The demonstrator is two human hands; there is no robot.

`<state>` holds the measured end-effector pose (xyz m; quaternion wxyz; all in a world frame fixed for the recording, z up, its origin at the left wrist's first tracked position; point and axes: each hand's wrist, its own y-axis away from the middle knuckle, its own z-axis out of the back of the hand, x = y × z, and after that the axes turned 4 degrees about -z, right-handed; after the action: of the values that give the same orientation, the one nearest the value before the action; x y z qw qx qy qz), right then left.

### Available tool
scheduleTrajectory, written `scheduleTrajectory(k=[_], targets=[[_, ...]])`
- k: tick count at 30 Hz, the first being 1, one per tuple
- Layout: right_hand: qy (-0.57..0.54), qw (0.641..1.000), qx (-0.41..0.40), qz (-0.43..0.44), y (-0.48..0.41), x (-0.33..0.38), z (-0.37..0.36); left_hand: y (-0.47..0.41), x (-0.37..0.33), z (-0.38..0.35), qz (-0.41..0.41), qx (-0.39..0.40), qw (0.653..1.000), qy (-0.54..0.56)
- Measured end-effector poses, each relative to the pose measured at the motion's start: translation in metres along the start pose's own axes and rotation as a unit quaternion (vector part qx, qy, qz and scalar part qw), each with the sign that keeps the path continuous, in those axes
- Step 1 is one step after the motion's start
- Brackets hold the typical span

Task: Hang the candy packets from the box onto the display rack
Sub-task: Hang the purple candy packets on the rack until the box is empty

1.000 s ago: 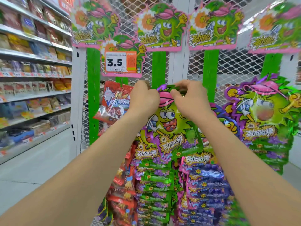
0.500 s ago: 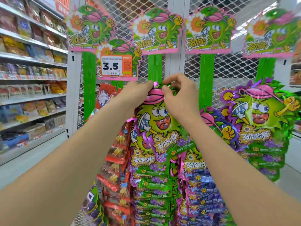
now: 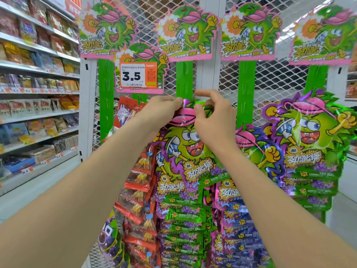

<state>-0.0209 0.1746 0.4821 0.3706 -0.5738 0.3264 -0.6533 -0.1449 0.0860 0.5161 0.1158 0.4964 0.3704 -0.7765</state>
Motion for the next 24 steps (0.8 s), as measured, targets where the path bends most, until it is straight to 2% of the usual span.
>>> scheduleTrajectory(k=[3, 5, 10, 14, 18, 24], targets=[[0.017, 0.999, -0.020, 0.031, -0.005, 0.006, 0.003, -0.007, -0.004, 0.002, 0.034, -0.033, 0.999, -0.007], [0.032, 0.998, -0.040, 0.049, -0.006, 0.007, 0.003, -0.003, -0.014, 0.005, 0.055, -0.018, 0.998, -0.028], [0.044, 0.994, -0.083, 0.057, -0.005, 0.006, 0.002, 0.000, -0.025, 0.014, -0.002, -0.014, 0.995, -0.098], [0.044, 0.995, -0.084, 0.038, -0.009, 0.010, 0.001, 0.002, -0.024, 0.019, -0.028, 0.029, 0.993, -0.114], [0.062, 0.996, -0.057, 0.007, -0.009, 0.013, -0.001, -0.001, -0.014, 0.013, -0.052, 0.027, 0.996, -0.064], [0.066, 0.996, -0.048, -0.029, -0.008, 0.012, -0.003, -0.010, -0.010, 0.009, 0.001, 0.016, 1.000, -0.007]])
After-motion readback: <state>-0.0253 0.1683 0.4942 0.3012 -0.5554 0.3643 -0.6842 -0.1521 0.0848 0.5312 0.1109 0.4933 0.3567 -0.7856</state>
